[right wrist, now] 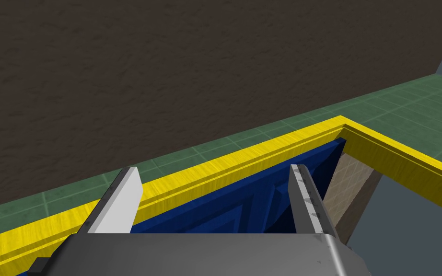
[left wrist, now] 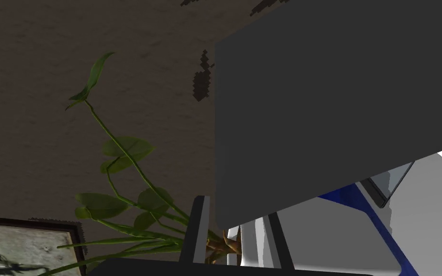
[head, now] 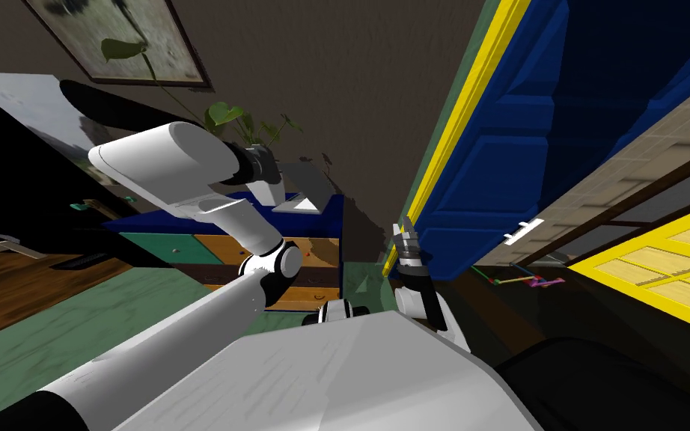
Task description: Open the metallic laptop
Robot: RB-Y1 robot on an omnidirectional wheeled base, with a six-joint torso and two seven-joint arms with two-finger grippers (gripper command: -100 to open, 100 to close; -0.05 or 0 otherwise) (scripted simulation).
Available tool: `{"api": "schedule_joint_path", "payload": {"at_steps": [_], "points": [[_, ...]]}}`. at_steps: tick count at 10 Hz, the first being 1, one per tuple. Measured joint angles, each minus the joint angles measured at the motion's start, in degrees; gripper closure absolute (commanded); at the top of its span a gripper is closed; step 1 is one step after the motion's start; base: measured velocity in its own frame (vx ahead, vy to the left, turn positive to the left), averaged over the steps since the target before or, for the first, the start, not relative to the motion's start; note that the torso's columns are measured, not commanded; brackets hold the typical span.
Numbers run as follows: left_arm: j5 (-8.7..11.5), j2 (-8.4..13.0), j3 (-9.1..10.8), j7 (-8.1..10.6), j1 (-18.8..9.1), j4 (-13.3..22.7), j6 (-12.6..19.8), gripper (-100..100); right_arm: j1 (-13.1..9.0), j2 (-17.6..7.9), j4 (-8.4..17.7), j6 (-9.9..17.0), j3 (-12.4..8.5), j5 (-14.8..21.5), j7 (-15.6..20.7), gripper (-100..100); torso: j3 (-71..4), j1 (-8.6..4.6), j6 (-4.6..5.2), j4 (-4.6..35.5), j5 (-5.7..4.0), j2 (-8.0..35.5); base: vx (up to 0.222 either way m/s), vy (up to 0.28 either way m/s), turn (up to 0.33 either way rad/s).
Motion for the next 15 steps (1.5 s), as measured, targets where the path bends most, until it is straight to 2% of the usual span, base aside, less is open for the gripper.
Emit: {"api": "schedule_joint_path", "payload": {"at_steps": [3, 4, 5, 8, 10, 11, 15], "points": [[0.81, -1.34, 2.56, 4.19, 3.01, -0.36, -2.21, 100, 0.00, 0.00, 0.00, 0.00, 0.00, 0.00, 0.00, 0, 0.03, -0.13, 0.05, 0.02, -0.06, 0.05, -0.011, 0.044, -0.018], [0.78, -1.36, 2.68, 4.54, 3.18, -0.28, -2.28, 100, 0.00, 0.00, 0.00, 0.00, 0.00, 0.00, 0.00, 0, 0.05, -0.17, -0.02, 0.21, -0.11, 0.13, -0.033, 0.018, -0.087], [2.17, -1.38, 3.97, 5.62, 4.67, 0.43, -3.83, 100, -0.01, 0.00, 0.00, 0.00, 0.01, 0.00, 0.00, 0, 0.11, -0.06, 0.00, 0.17, -0.04, 0.21, -0.045, 0.017, -0.043], [4.53, -1.29, 6.40, 9.01, 6.76, 1.50, -5.94, 100, 0.00, 0.00, 0.00, 0.00, 0.01, 0.00, 0.00, 0, 0.19, 0.11, -0.11, 0.30, 0.00, 0.33, -0.041, 0.010, -0.064], [6.64, -1.58, 8.33, 11.67, 9.19, 2.33, -8.59, 100, -0.01, 0.00, 0.00, 0.00, 0.00, 0.00, 0.00, 0, 0.10, 0.20, -0.12, 0.23, 0.05, 0.21, -0.053, 0.014, -0.068], [8.03, -1.63, 9.57, 12.90, 10.52, 2.93, -9.99, -100, 0.00, 0.00, 0.00, 0.00, 0.00, 0.00, 0.00, 0, 0.08, 0.21, -0.12, 0.21, 0.06, 0.18, 0.000, 0.000, 0.000], [6.61, -0.68, 9.93, 13.10, 7.31, 0.96, -4.96, -100, 0.01, 0.00, 0.00, 0.00, 0.00, 0.00, 0.00, 0, 0.08, 0.18, -0.13, 0.30, 0.01, 0.20, 0.051, -0.001, 0.004]]}}
